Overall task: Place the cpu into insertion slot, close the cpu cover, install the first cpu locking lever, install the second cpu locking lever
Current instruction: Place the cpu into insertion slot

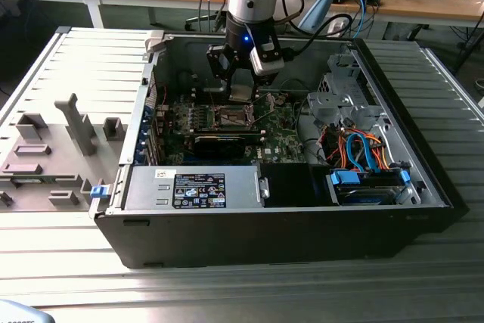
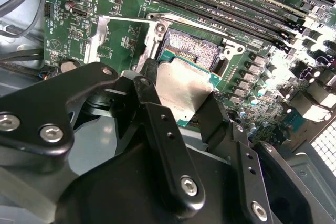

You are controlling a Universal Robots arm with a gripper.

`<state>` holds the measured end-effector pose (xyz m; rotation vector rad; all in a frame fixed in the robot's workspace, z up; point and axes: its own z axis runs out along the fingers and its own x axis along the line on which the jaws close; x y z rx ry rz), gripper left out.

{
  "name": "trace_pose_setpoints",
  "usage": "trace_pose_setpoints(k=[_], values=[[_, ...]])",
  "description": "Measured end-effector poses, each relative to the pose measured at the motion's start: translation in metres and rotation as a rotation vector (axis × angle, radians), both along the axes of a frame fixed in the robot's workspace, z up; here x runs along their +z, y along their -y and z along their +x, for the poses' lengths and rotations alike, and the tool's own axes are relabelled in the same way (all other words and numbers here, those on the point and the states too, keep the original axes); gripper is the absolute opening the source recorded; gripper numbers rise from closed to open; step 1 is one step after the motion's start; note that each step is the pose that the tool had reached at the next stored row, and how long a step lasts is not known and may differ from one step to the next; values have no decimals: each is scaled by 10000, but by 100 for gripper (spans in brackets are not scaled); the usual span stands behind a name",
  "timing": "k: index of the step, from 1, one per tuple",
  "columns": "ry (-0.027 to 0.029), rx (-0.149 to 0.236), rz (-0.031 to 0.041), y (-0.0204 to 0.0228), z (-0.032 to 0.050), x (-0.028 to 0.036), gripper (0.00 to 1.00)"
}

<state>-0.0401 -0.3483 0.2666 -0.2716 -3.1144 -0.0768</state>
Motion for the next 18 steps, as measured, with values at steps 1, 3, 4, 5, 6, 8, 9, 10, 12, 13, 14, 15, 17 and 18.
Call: trace_pose_setpoints(k=[1, 3, 4, 5, 6, 8, 9, 10, 12, 13, 14, 15, 17, 18], values=[[0, -3, 0, 0, 0, 0, 55], [0, -32, -1, 0, 0, 0, 55], [0, -34, 0, 0, 0, 0, 55], [0, -37, 0, 0, 0, 0, 55], [-1, -43, 0, 0, 0, 0, 55], [0, -48, 0, 0, 0, 0, 55], [0, -50, 0, 0, 0, 0, 55], [0, -53, 0, 0, 0, 0, 55], [0, -62, 0, 0, 0, 0, 55], [0, -78, 1, 0, 0, 0, 55], [0, -90, 0, 0, 0, 0, 55], [0, -93, -1, 0, 0, 0, 55], [0, -102, 0, 0, 0, 0, 55], [0, -105, 0, 0, 0, 0, 55]])
